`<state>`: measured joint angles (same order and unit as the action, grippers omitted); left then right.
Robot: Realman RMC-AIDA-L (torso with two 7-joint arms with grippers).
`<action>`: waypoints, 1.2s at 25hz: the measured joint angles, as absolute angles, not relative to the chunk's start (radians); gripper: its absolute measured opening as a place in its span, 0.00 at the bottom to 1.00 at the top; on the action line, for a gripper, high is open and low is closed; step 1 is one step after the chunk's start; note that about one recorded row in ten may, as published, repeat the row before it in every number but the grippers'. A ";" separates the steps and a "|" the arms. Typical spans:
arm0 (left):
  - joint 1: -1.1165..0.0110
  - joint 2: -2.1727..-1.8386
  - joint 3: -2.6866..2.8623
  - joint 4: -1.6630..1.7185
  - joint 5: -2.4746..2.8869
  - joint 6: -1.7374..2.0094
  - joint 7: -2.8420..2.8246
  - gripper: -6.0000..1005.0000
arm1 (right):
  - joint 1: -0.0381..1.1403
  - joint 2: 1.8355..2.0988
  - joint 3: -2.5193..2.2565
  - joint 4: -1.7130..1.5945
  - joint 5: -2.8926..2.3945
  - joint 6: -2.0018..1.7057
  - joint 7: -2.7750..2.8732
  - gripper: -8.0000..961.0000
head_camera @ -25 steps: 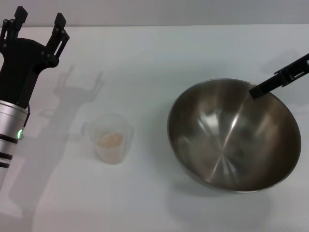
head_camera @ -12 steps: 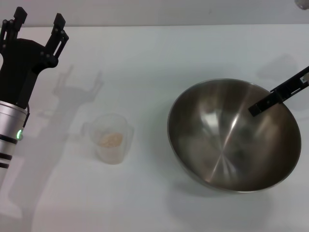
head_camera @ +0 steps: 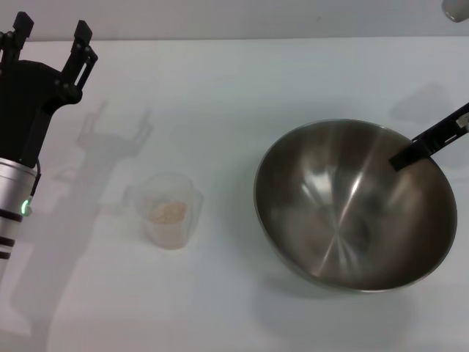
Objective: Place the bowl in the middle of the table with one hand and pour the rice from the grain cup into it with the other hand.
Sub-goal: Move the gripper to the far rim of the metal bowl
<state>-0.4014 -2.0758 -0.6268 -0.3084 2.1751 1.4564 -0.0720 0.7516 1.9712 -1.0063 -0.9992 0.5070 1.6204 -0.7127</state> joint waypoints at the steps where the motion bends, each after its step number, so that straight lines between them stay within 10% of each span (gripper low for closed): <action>1: -0.400 -2.076 -0.627 -0.308 2.175 1.459 -0.072 0.81 | 0.752 1.971 -1.007 -0.999 0.507 1.620 -0.714 0.48; 14: -0.387 -2.075 -0.627 -0.308 2.176 1.482 -0.074 0.81 | 0.752 1.976 -1.011 -1.005 0.506 1.620 -0.713 0.09; 30: -0.385 -2.077 -0.626 -0.310 2.183 1.491 -0.074 0.81 | 0.748 2.005 -0.998 -1.072 0.513 1.608 -0.723 0.03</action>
<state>-0.3849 -2.0770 -0.6259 -0.3099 2.1827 1.4910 -0.0737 0.7484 2.0048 -0.9979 -1.0722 0.5127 1.6084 -0.7227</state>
